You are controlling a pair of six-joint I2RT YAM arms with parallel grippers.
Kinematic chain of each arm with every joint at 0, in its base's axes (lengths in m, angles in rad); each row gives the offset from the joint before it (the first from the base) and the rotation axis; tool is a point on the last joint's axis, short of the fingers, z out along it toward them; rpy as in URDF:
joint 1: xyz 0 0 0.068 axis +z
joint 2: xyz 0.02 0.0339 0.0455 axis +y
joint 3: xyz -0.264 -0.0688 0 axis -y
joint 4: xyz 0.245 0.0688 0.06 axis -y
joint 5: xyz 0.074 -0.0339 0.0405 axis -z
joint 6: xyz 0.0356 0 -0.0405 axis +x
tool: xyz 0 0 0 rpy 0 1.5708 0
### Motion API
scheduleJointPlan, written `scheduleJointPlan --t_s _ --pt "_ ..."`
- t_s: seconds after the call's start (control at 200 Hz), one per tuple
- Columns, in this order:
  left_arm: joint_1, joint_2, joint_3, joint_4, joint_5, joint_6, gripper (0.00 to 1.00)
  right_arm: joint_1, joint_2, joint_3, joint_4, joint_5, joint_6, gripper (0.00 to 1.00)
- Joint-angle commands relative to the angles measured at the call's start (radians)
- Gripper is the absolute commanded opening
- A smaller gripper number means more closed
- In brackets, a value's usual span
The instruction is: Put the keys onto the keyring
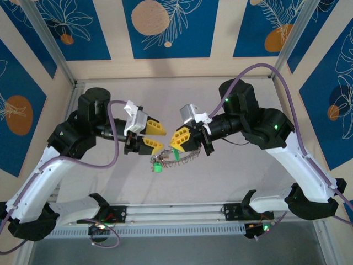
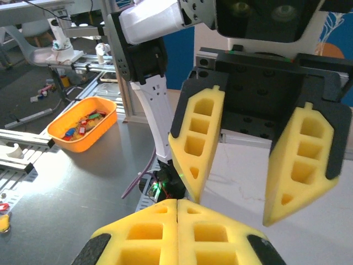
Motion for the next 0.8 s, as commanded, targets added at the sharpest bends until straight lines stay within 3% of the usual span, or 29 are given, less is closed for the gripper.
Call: scheduleJointPlan --t_s 0.0,0.23,0.345,0.625,0.795 --pt "-0.011 0.013 -0.008 0.042 0.065 0.003 0.42 -0.002 0.006 0.033 0.025 -0.066 -0.005 0.0" --pt "-0.026 0.024 -0.016 0.071 0.09 -0.003 0.4 -0.002 0.019 0.047 0.027 -0.075 -0.003 0.0" --pt "-0.035 0.025 -0.023 0.061 0.087 0.005 0.33 -0.003 0.02 0.048 0.036 -0.081 0.0 0.0" --pt "-0.067 0.031 -0.03 0.069 0.085 0.01 0.32 -0.003 0.028 0.051 0.04 -0.089 0.003 0.0" --pt "-0.083 0.029 -0.032 0.076 0.082 0.011 0.13 -0.003 0.028 0.05 0.045 -0.084 0.007 0.0"
